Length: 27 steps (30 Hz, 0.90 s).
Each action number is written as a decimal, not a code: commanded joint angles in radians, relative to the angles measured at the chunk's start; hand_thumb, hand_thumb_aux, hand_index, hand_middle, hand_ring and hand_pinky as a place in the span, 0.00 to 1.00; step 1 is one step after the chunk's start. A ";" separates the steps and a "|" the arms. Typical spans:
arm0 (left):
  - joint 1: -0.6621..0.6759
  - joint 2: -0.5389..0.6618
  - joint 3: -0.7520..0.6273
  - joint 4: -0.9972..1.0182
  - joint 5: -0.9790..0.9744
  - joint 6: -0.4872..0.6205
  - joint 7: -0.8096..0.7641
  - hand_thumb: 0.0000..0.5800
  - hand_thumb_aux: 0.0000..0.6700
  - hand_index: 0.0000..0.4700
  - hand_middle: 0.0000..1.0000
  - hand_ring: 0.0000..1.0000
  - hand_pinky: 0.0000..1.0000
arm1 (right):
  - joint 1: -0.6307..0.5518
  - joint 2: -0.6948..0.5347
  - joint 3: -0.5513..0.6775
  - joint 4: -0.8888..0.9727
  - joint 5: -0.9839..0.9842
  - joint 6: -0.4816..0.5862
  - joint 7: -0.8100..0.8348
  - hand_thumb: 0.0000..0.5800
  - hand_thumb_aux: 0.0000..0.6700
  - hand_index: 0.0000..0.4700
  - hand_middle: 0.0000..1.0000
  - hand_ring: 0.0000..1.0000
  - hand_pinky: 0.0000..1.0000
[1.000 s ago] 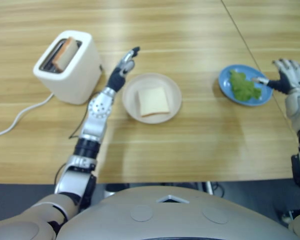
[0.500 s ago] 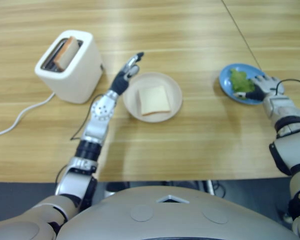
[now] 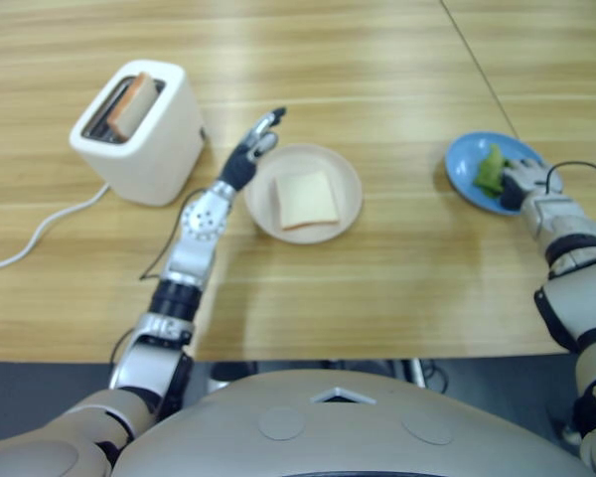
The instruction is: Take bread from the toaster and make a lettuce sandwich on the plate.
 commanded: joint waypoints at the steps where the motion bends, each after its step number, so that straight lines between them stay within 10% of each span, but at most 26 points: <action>1: 0.001 0.007 -0.005 0.009 0.008 0.010 -0.006 0.00 0.00 0.00 0.00 0.00 0.00 | 0.030 0.008 0.010 0.014 0.018 -0.029 0.026 1.00 1.00 0.98 0.00 0.00 0.00; 3: 0.001 0.007 -0.004 0.012 0.008 0.009 -0.005 0.00 0.00 0.00 0.00 0.00 0.00 | 0.029 0.003 0.004 0.010 0.031 -0.037 0.012 1.00 1.00 0.98 0.15 0.15 0.15; 4: 0.001 0.008 -0.003 0.013 0.008 0.007 -0.005 0.00 0.00 0.00 0.00 0.00 0.00 | 0.027 -0.001 -0.002 0.006 0.039 -0.045 -0.003 1.00 1.00 0.98 0.59 0.59 0.59; 6: 0.004 0.009 0.003 0.008 0.005 0.003 0.000 0.00 0.00 0.00 0.00 0.00 0.00 | 0.023 -0.013 -0.012 -0.004 0.054 -0.063 -0.038 1.00 1.00 0.98 1.00 1.00 1.00; 15: -0.011 0.013 0.085 0.005 -0.049 -0.014 0.036 0.00 0.00 0.00 0.00 0.00 0.00 | 0.103 -0.123 -0.083 -0.323 0.109 -0.203 -0.262 1.00 1.00 0.98 1.00 1.00 1.00; 21: -0.043 0.013 0.167 0.060 -0.113 -0.019 0.057 0.00 0.00 0.00 0.00 0.00 0.00 | 0.334 -0.168 -0.219 -1.020 0.098 -0.077 -0.152 1.00 1.00 0.98 1.00 1.00 1.00; 27: -0.079 0.006 0.233 0.132 -0.173 -0.024 0.076 0.00 0.00 0.00 0.00 0.00 0.00 | 0.333 -0.023 -0.174 -1.312 0.012 -0.014 -0.003 1.00 1.00 0.98 1.00 1.00 1.00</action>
